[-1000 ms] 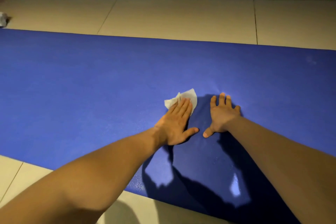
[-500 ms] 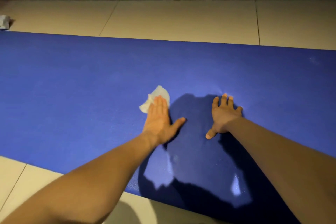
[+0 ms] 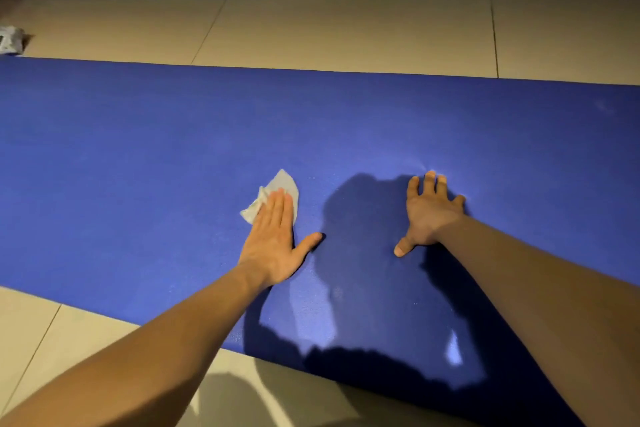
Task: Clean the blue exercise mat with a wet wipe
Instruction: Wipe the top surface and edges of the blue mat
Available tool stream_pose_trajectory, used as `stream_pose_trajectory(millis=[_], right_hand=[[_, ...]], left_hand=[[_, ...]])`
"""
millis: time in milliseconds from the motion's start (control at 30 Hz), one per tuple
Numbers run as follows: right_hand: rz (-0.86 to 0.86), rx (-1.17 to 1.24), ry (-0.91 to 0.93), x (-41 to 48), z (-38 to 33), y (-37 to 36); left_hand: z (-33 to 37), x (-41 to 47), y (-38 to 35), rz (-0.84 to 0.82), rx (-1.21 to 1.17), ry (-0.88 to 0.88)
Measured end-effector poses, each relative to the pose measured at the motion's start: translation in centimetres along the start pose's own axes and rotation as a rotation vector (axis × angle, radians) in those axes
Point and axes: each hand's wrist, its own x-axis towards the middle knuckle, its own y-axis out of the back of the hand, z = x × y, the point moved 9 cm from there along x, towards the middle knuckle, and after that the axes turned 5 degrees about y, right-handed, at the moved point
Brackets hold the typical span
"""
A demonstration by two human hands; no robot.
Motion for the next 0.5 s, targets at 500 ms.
stream_pose_trajectory(millis=[500], right_hand=[[0.003, 0.007, 0.003, 0.0, 0.2, 0.0]], left_hand=[[4.9, -3.7, -1.7, -0.064, 0.065, -0.251]])
